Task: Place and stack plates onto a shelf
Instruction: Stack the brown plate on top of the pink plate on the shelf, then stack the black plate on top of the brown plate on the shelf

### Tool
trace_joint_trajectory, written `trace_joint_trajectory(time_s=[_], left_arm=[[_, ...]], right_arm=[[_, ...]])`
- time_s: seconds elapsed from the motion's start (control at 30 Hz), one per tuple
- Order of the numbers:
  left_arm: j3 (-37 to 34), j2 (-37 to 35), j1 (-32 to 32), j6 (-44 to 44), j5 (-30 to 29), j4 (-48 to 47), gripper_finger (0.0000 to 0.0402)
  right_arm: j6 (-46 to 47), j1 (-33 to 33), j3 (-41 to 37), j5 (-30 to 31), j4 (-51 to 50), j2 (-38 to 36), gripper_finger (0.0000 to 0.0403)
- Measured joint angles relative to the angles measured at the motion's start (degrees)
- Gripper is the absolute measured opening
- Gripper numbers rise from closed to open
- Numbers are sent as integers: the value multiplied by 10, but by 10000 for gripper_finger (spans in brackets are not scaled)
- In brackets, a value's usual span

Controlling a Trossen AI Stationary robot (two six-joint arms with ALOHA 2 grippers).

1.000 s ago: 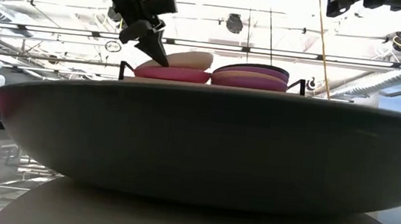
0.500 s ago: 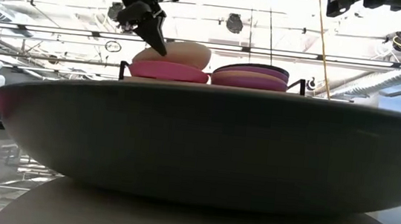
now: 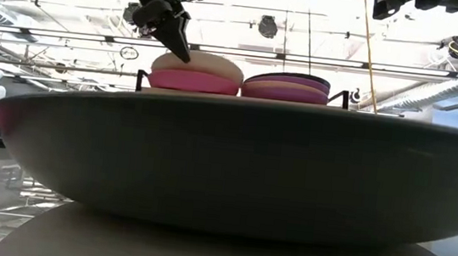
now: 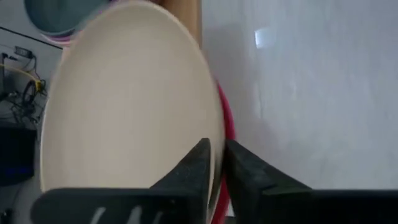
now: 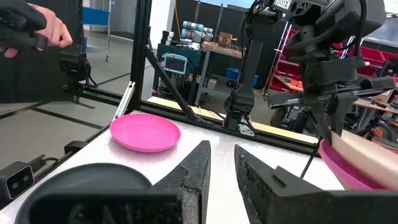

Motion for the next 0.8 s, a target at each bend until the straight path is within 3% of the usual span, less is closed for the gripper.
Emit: trace_joint_trajectory(time_s=[0.23,0.47,0.63,0.8], left_arm=[[1,0,0,-19,-25,-4,121],[97,-4,-21,-55,-70,-72,136],[174,-5,-78,-75,-55,-97,136],[179,0,-175,-102,-8,-105,136]], right_arm=[[0,0,0,0,0,0,59],[-1,0,0,0,-4,0,59],[0,0,0,0,-9,0,59],[0,0,0,0,-11,0,59]])
